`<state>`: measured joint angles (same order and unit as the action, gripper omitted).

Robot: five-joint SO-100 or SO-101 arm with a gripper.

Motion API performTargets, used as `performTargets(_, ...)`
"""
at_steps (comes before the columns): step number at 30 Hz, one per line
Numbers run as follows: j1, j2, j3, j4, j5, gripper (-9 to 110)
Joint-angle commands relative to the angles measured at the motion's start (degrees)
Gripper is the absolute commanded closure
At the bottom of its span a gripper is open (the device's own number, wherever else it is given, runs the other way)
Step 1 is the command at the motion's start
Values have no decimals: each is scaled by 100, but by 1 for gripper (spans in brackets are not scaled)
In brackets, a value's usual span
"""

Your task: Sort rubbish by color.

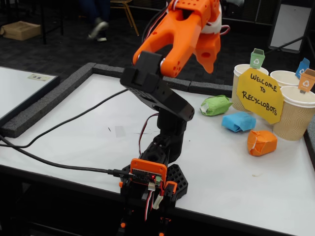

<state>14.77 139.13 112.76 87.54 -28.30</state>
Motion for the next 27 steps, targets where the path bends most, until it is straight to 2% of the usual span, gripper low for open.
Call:
performTargets(1, 149, 18, -738, 185, -1055, 91)
performTargets(6, 413, 18, -747, 510, -2162, 90)
performTargets(11, 1213, -26, -738, 545, -3296, 90)
performTargets(23, 2733, -949, -694, -9, -4113, 89)
performTargets(27, 3059, -1433, -589, -703, -4280, 88)
